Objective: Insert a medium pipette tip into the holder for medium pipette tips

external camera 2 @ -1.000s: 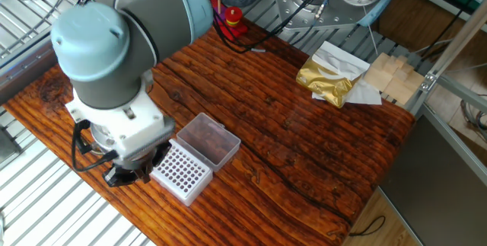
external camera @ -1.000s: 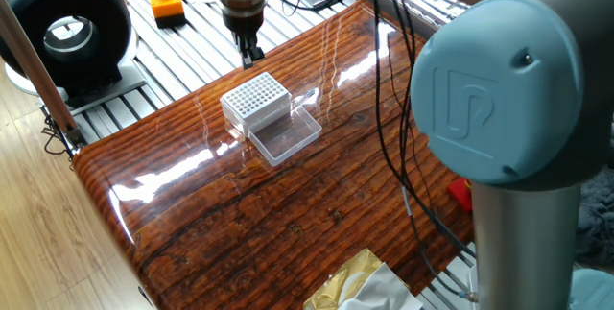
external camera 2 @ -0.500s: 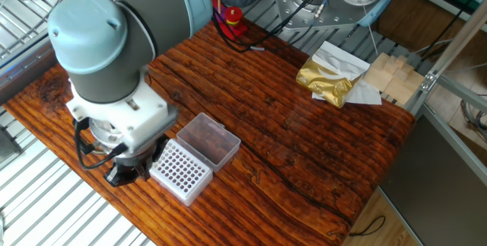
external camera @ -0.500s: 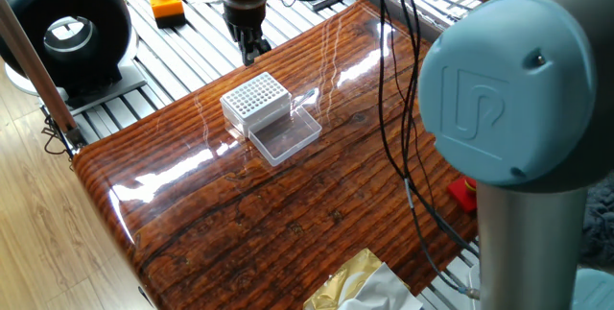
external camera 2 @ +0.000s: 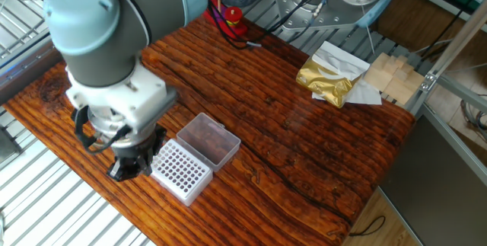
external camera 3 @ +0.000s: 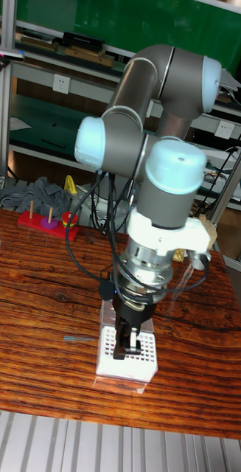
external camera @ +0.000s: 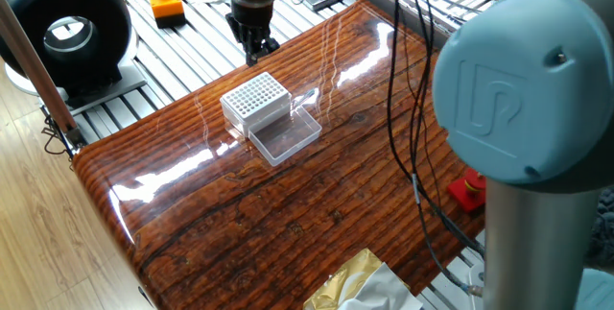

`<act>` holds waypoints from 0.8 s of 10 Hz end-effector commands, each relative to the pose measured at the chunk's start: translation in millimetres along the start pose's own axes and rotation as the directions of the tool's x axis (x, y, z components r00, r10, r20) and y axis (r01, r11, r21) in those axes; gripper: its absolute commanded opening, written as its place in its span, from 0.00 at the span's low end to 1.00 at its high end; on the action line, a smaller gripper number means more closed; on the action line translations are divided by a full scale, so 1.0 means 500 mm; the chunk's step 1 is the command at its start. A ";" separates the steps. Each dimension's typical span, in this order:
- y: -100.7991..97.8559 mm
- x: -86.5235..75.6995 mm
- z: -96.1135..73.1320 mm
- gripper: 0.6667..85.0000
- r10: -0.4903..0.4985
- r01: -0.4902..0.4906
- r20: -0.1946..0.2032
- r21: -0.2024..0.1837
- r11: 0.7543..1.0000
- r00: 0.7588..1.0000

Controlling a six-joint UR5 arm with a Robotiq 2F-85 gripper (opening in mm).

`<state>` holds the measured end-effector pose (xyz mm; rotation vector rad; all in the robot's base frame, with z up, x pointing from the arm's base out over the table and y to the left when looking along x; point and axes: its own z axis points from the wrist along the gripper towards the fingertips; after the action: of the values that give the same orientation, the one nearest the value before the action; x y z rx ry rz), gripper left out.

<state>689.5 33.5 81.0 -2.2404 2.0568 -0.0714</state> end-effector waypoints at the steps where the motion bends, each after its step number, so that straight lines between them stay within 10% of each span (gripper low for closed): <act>1: 0.029 0.035 0.009 0.00 -0.006 0.006 0.004 0.024 1.000 1.000; 8: 0.080 0.091 0.039 0.00 0.017 -0.016 -0.015 0.071 0.997 1.000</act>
<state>664.0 -3.2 61.0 -2.2096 2.0375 -0.1345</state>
